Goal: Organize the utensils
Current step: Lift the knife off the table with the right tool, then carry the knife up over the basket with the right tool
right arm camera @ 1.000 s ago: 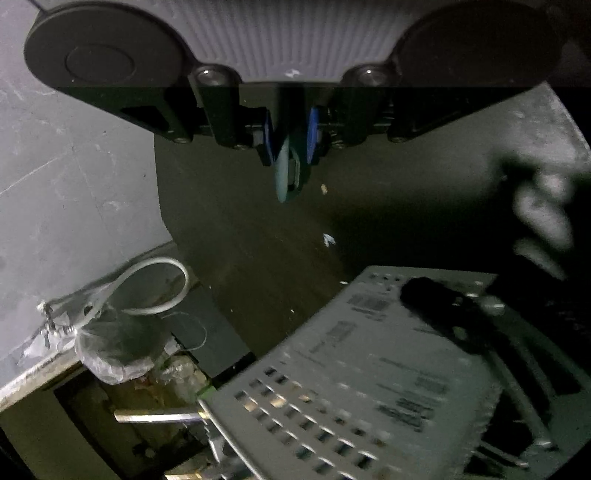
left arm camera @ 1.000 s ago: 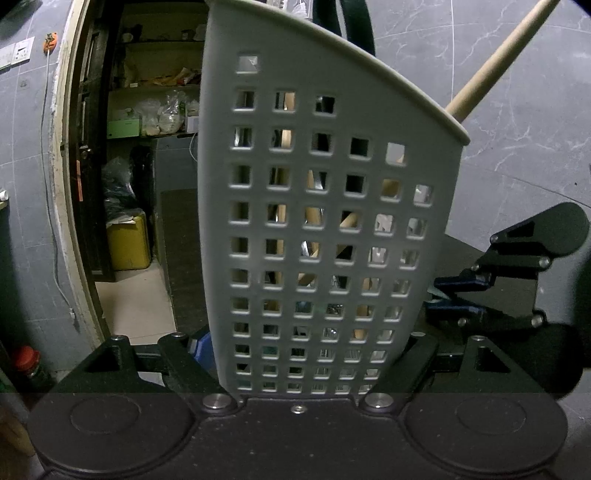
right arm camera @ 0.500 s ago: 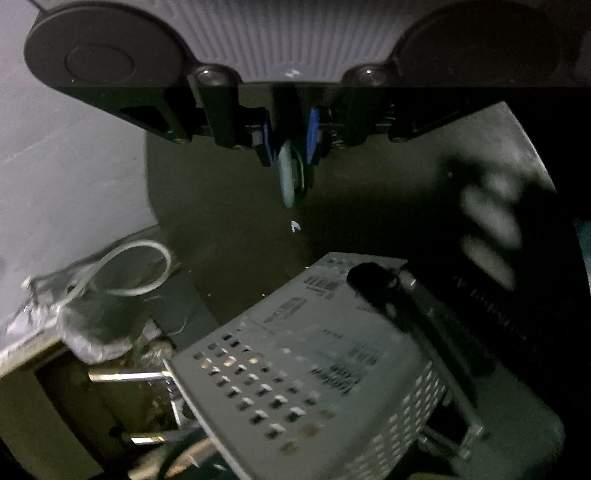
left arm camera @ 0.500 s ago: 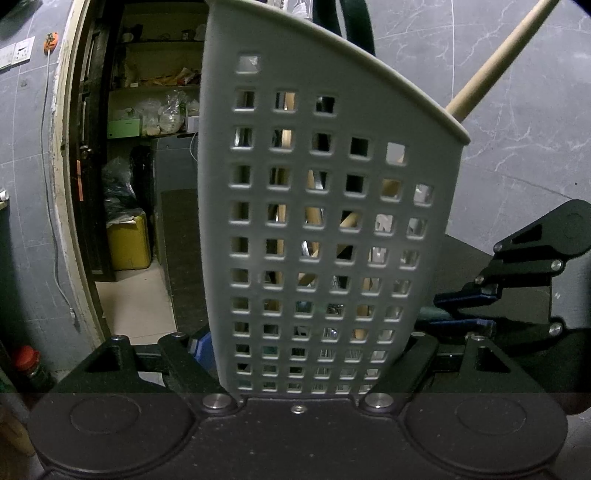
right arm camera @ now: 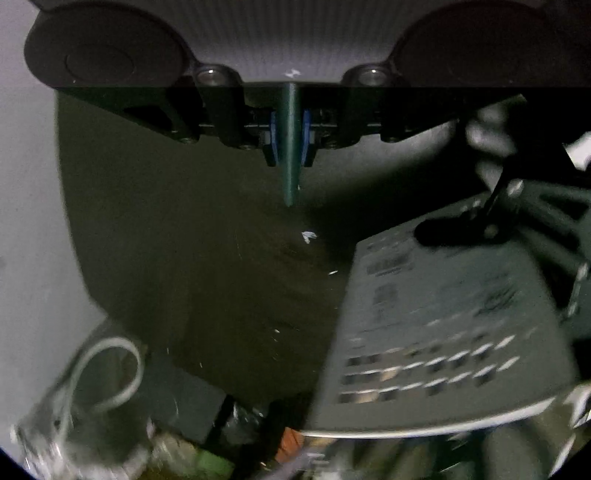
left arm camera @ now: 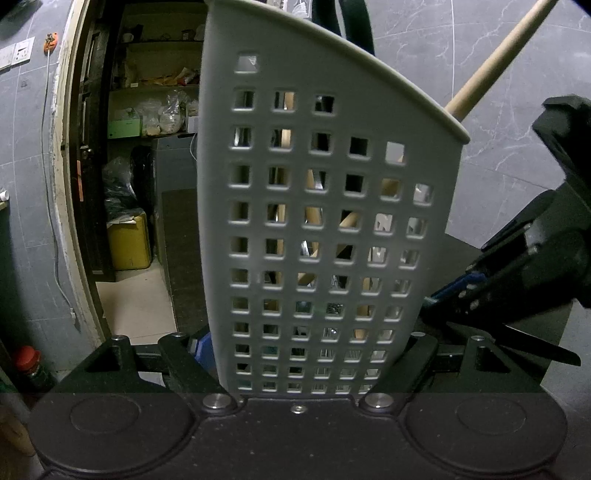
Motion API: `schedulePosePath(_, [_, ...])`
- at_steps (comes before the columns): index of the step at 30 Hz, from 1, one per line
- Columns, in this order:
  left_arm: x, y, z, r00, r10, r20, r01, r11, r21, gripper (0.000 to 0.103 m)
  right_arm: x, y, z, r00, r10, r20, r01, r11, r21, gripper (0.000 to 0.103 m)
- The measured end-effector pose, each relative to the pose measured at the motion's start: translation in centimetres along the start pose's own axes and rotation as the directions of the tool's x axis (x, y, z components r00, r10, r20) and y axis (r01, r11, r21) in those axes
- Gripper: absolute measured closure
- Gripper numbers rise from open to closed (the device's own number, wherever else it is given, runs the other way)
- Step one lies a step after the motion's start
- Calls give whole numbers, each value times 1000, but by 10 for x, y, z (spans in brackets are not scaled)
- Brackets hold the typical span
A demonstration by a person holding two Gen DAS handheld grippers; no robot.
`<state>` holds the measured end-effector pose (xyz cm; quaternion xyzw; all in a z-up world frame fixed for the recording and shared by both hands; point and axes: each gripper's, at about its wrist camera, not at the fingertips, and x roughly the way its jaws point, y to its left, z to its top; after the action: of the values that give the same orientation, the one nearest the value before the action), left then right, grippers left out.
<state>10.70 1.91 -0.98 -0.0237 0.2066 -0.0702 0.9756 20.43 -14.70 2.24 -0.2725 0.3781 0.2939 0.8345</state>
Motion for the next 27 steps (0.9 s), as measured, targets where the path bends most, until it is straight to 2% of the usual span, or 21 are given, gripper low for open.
schedulePosePath(5, [0, -3, 0, 1000, 12, -2, -12, 1000, 7, 20, 7, -43, 2, 993, 115, -27, -107, 972, 207, 89])
schedulePosePath(7, [0, -5, 1, 1000, 16, -3, -16, 1000, 9, 20, 8, -60, -1, 985, 174, -10, -163, 939, 302, 89])
schedulePosePath(11, [0, -8, 1, 1000, 20, -4, -20, 1000, 11, 20, 8, -82, -12, 977, 211, 33, -206, 890, 406, 90])
schedulePosePath(15, [0, -8, 1, 1000, 20, -3, -20, 1000, 10, 20, 8, -93, -19, 977, 207, 59, -212, 875, 435, 90])
schedulePosePath(23, [0, -9, 1, 1000, 21, -3, -21, 1000, 14, 20, 9, -80, -24, 984, 158, 87, -180, 873, 453, 90])
schedulePosePath(27, [0, -10, 1, 1000, 25, -5, -25, 1000, 17, 20, 6, -86, -29, 982, 141, 129, -187, 851, 491, 90])
